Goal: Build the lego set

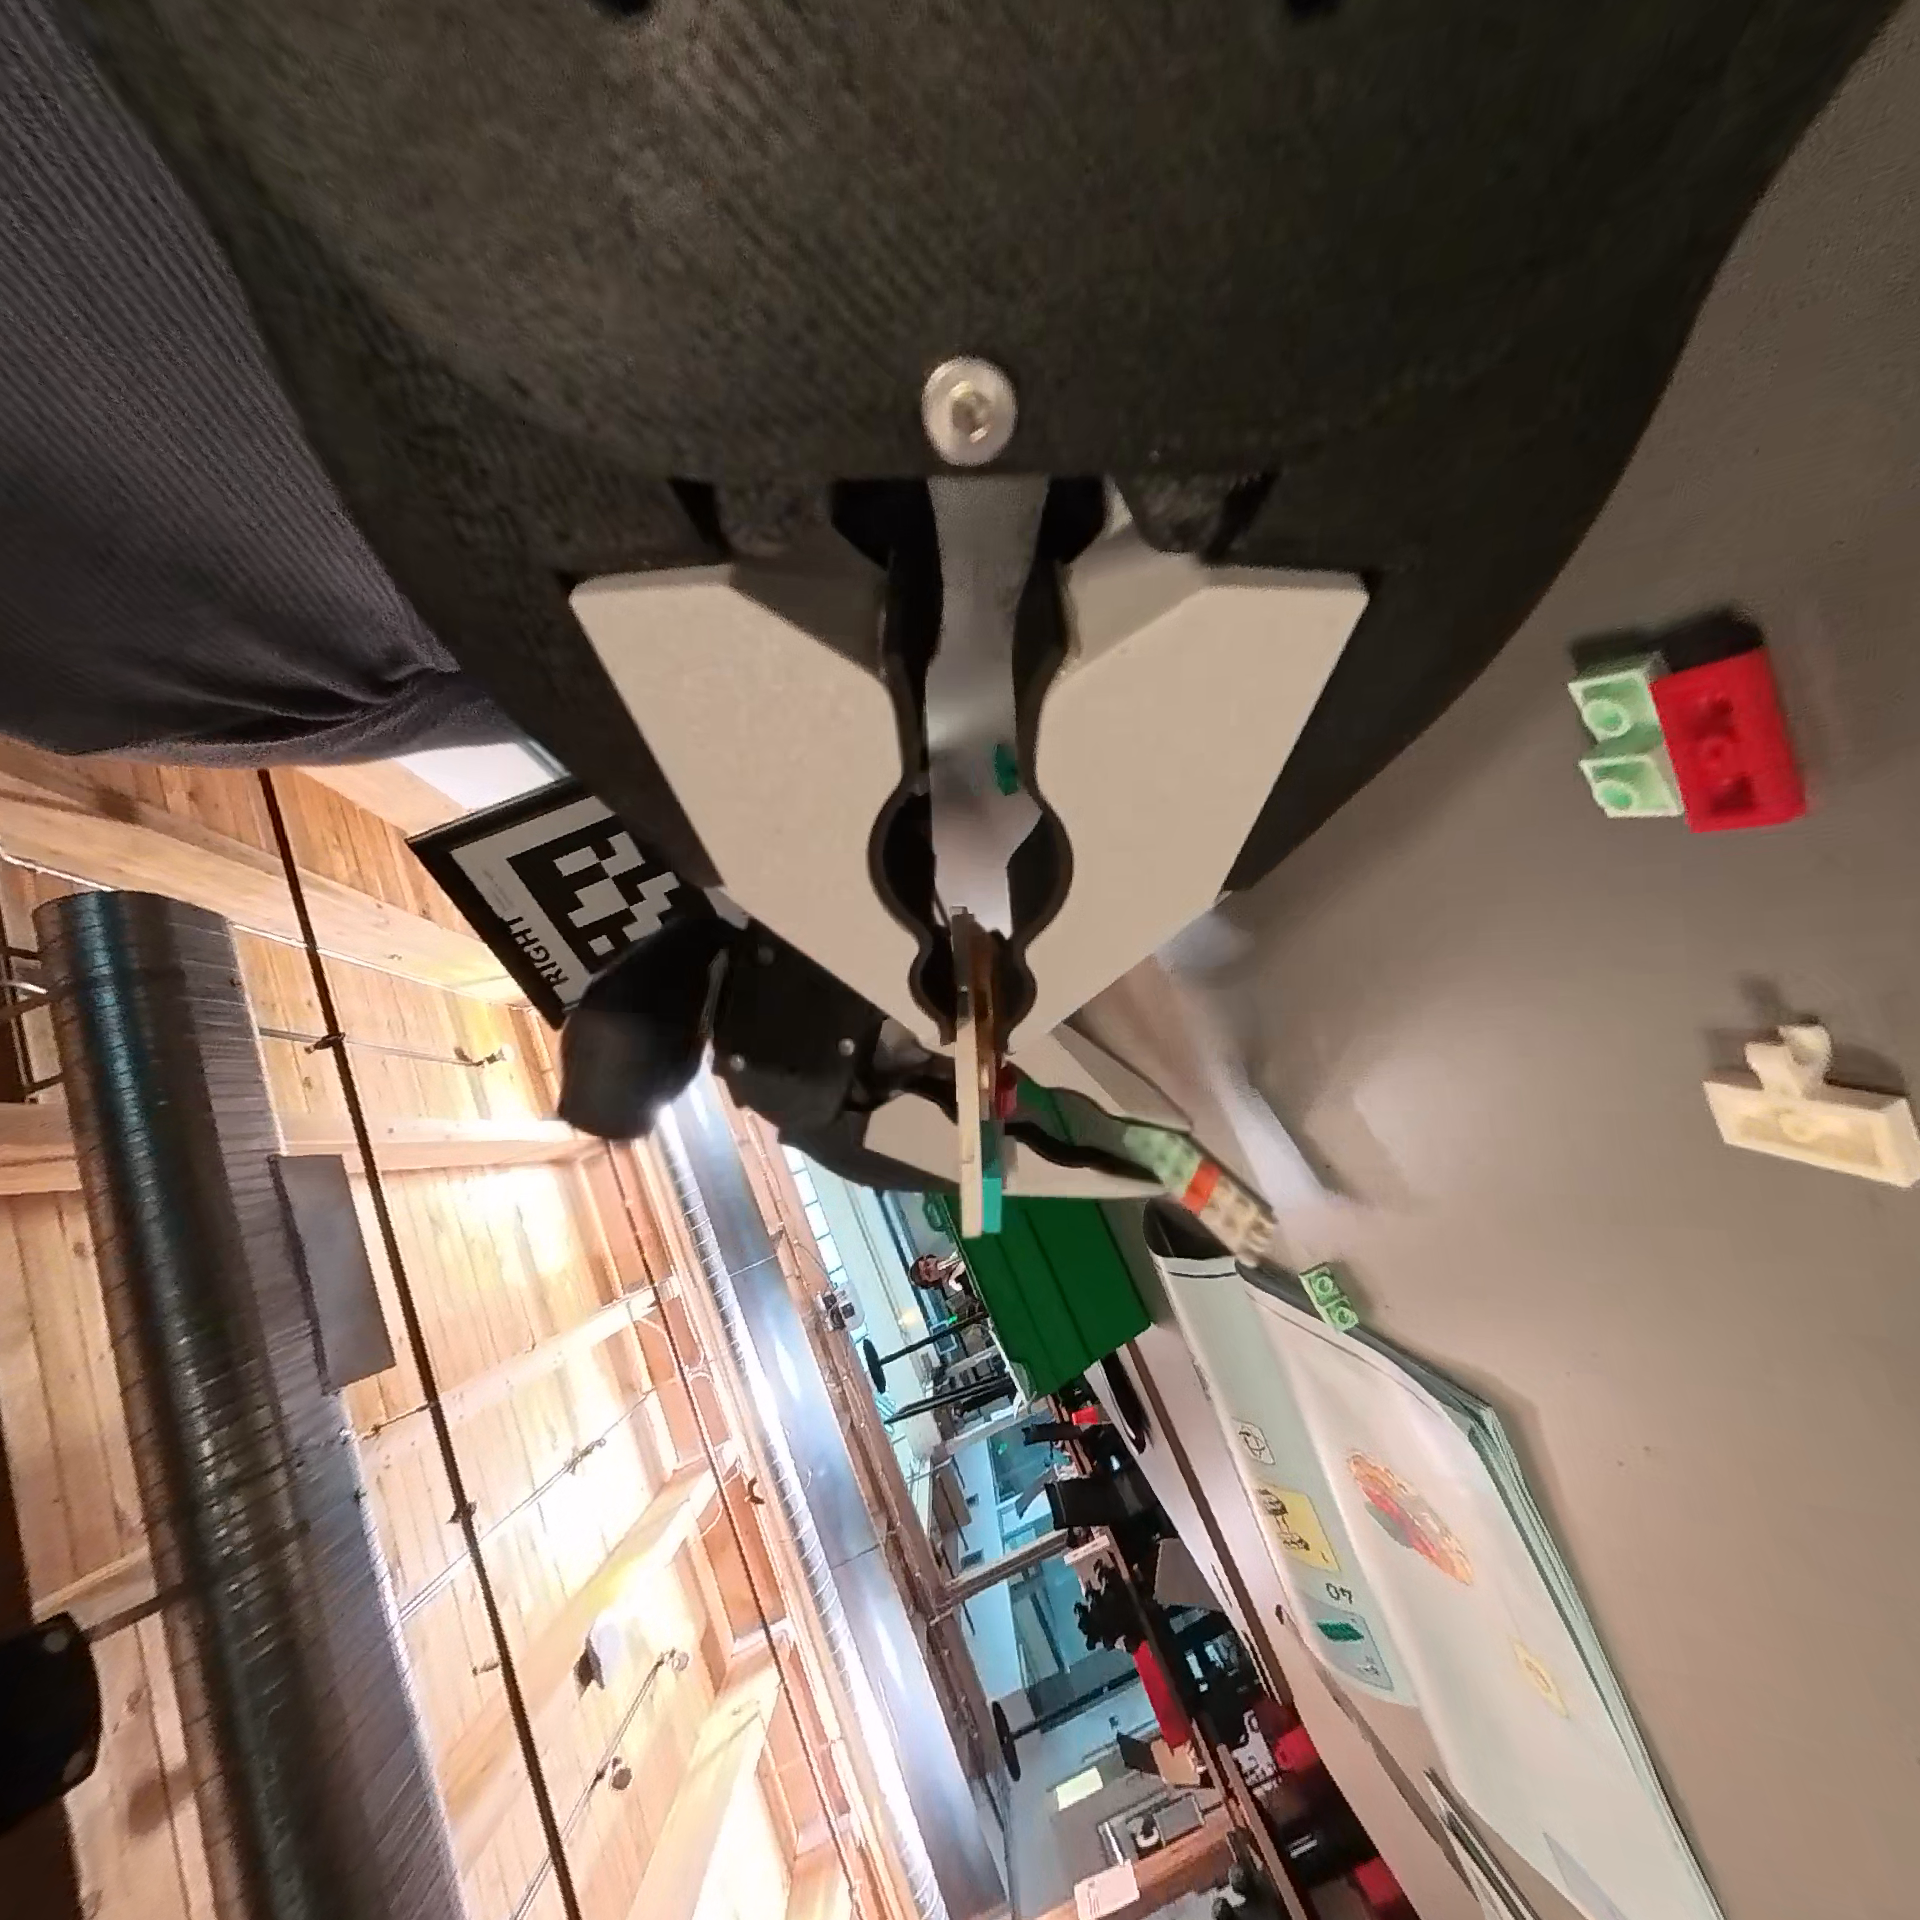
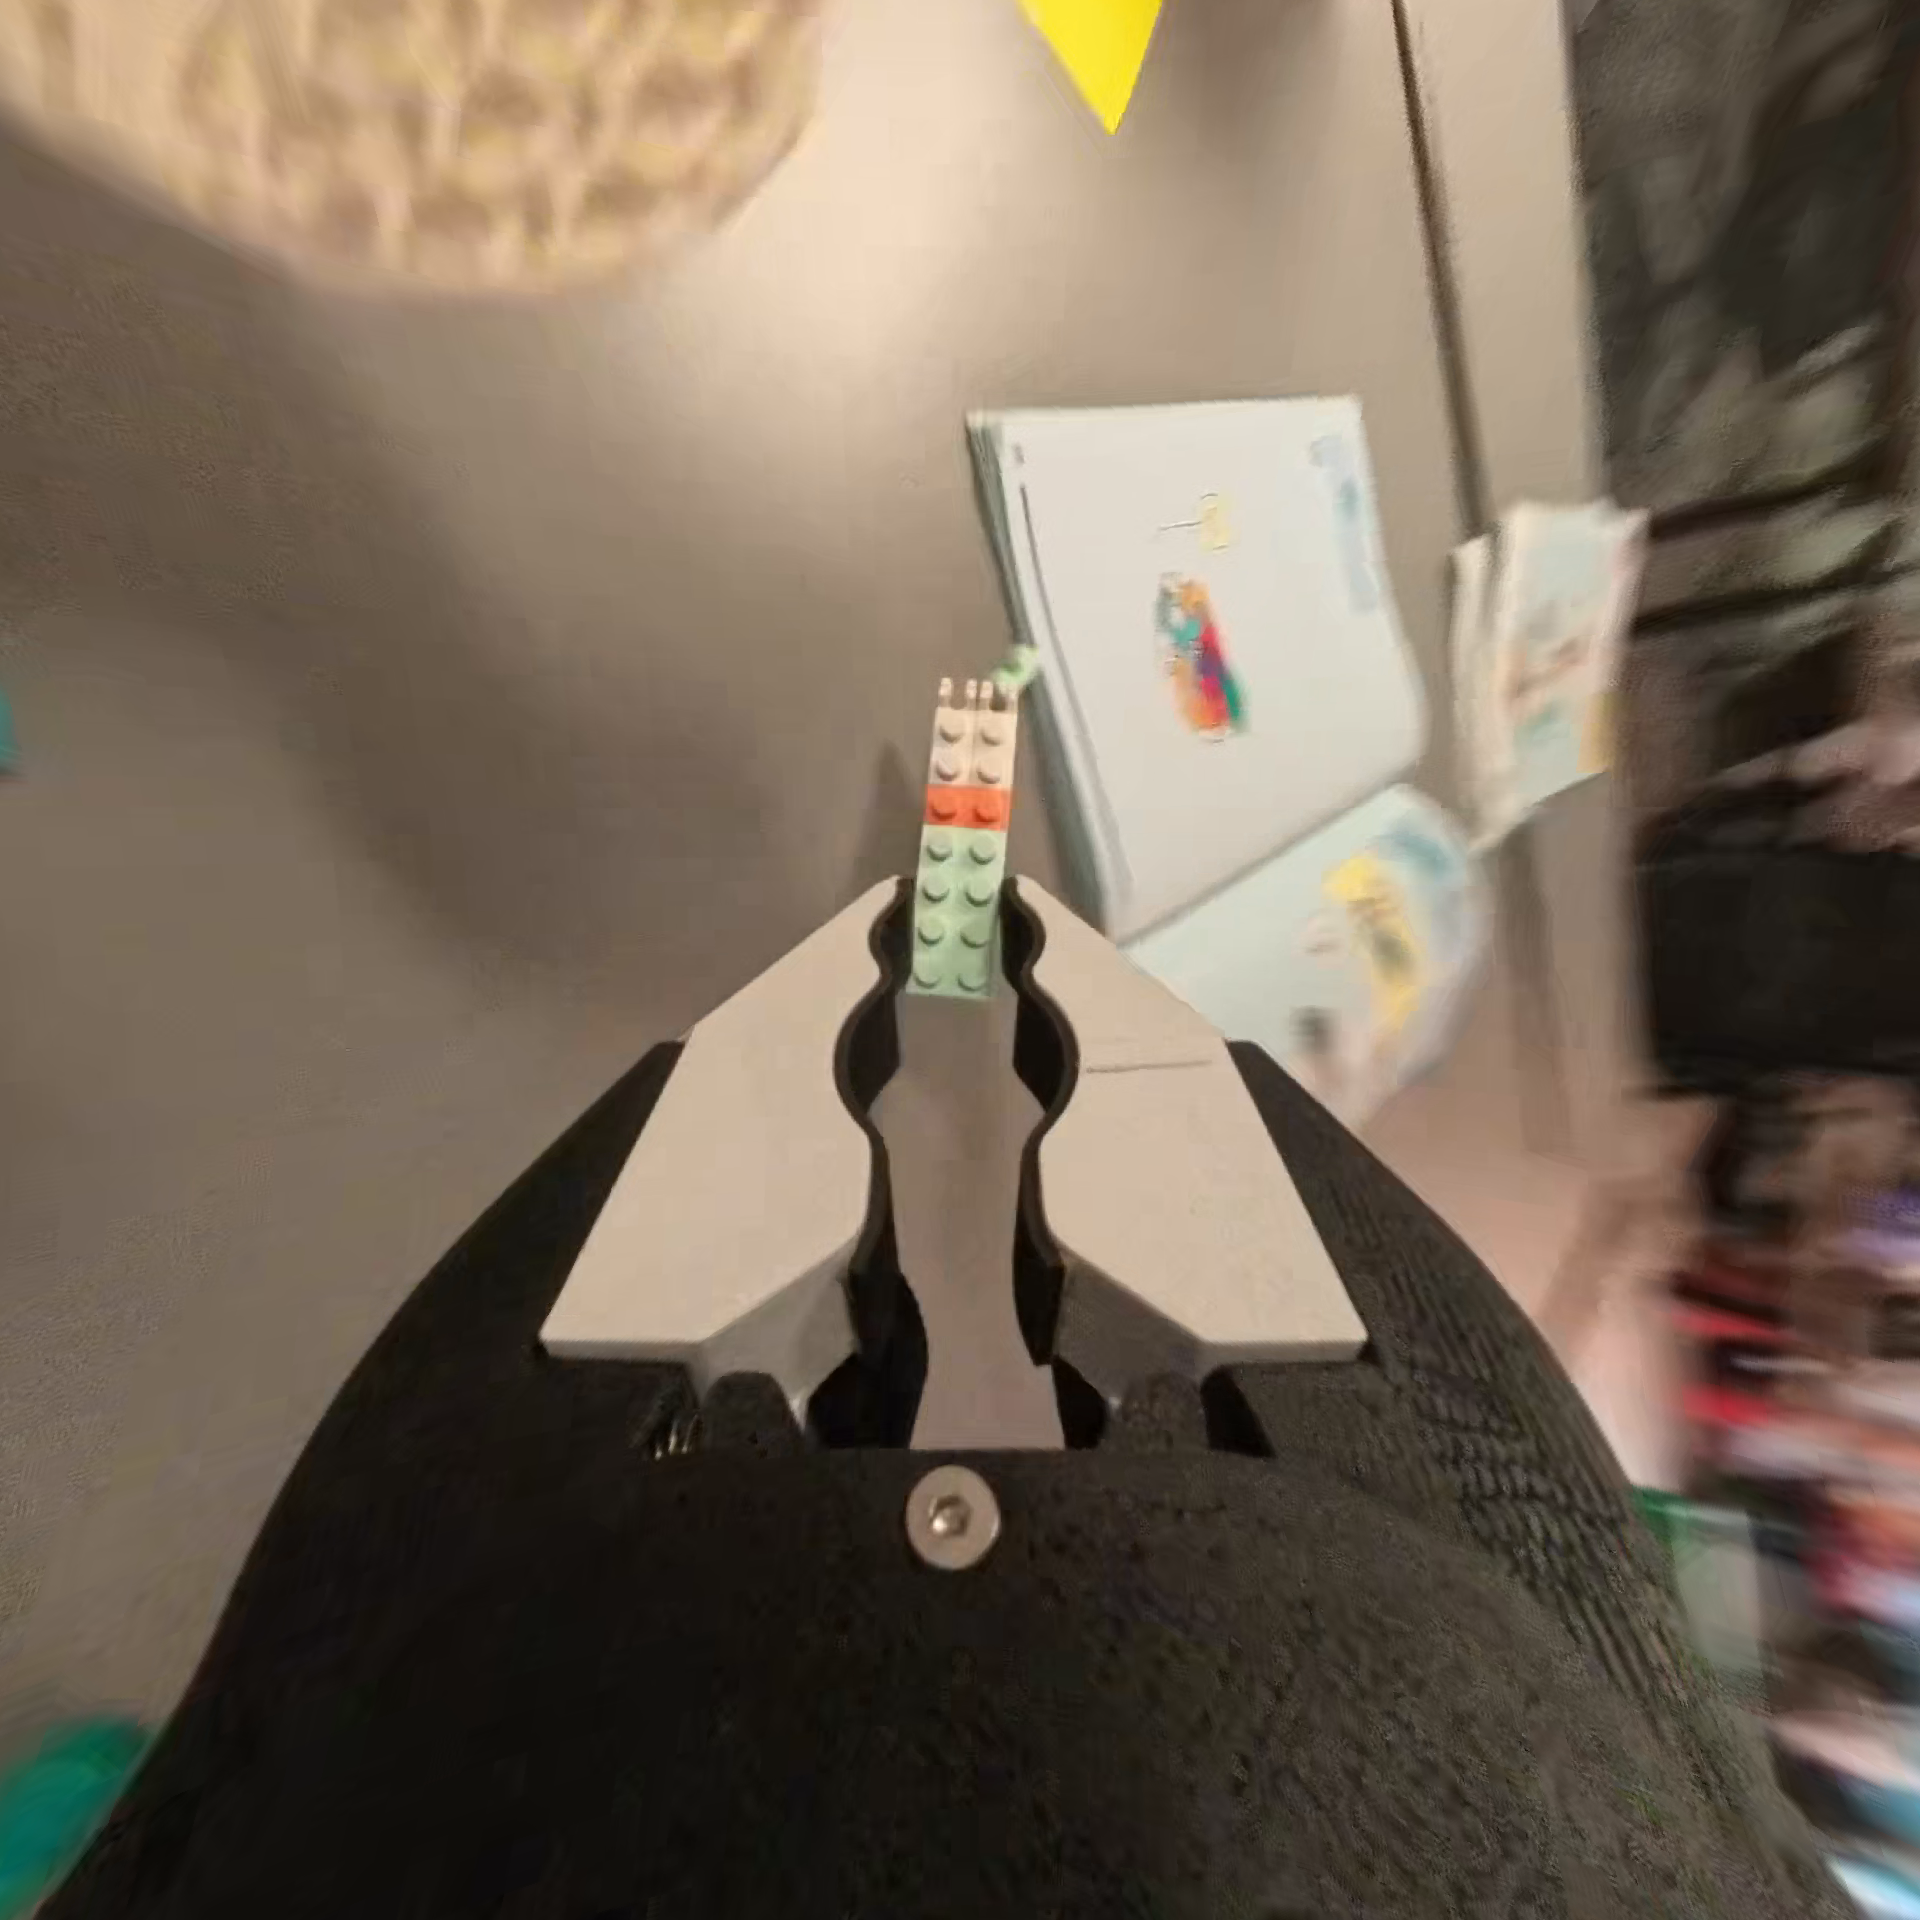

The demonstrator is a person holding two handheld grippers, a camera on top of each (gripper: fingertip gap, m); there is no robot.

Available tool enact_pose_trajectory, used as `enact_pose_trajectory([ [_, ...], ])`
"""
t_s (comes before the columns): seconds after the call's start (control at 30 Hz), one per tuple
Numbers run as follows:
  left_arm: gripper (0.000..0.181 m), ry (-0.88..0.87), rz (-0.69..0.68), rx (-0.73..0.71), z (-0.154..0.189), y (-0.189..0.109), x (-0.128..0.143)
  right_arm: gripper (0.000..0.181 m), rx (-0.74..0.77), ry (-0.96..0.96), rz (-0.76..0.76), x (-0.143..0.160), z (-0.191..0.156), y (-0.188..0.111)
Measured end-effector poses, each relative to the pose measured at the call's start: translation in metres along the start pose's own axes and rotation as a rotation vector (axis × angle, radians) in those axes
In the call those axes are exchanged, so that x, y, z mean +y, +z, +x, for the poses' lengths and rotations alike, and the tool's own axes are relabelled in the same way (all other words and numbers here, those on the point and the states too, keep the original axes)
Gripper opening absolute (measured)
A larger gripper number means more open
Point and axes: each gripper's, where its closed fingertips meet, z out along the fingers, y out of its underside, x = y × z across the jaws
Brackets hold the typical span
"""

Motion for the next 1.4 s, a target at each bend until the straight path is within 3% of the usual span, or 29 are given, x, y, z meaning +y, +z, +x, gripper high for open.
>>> enact_pose_trajectory([
  [0.17,0.004,0.007,-0.021,-0.004,0.0,0.002,0.004,0.015,0.308,-1.03,-0.1,0.009,0.022,-0.007],
  [0.27,0.004,0.014,-0.03,-0.011,0.0,0.003,0.005,0.015,0.329,-1.548,-0.016,0.006,0.002,-0.011],
  [0.37,0.004,0.02,-0.031,-0.01,0.001,0.003,0.005,0.014,0.223,-1.685,0.01,0.018,-0.014,-0.015],
  [0.47,0.004,0.014,-0.034,-0.004,0.001,0.003,0.005,0.023,0.104,-1.721,0.147,0.018,-0.037,-0.029],
  [0.53,0.004,0.006,-0.041,-0.001,0.001,0.003,0.007,0.037,0.003,-1.635,0.174,0.02,-0.042,-0.038],
  [0.6,0.004,-0.003,-0.062,0.003,0.001,0.004,0.009,0.041,-0.117,-1.456,0.169,0.024,-0.039,-0.045],
  [0.67,0.004,-0.013,-0.087,-0.003,0.0,0.005,0.013,0.039,-0.254,-1.044,0.121,0.025,-0.032,-0.048],
  [0.8,0.004,-0.047,-0.032,-0.018,-0.001,0.002,0.01,0.029,-0.52,0.068,0.112,0.005,-0.027,-0.049],
  [0.87,0.004,-0.082,0.088,-0.049,-0.003,-0.002,0.006,0.036,-0.512,0.403,0.085,0.008,-0.018,-0.041],
  [0.93,0.004,-0.062,0.141,-0.081,-0.002,-0.004,0.008,0.035,-0.447,0.603,0.123,0.011,-0.011,-0.037],
  [1.07,0.004,-0.008,0.261,-0.16,-0.007,-0.005,0.003,0.045,-0.418,0.72,0.024,0.031,-0.033,-0.03],
  [1.17,0.004,0.121,0.401,-0.26,-0.005,-0.012,-0.007,0.045,-0.33,0.62,0.001,0.034,-0.034,-0.024],
  [1.4,0.004,0.046,0.365,-0.228,-0.005,0.001,0.01,0.019,-0.361,0.649,-0.012,0.025,-0.036,-0.019],
])
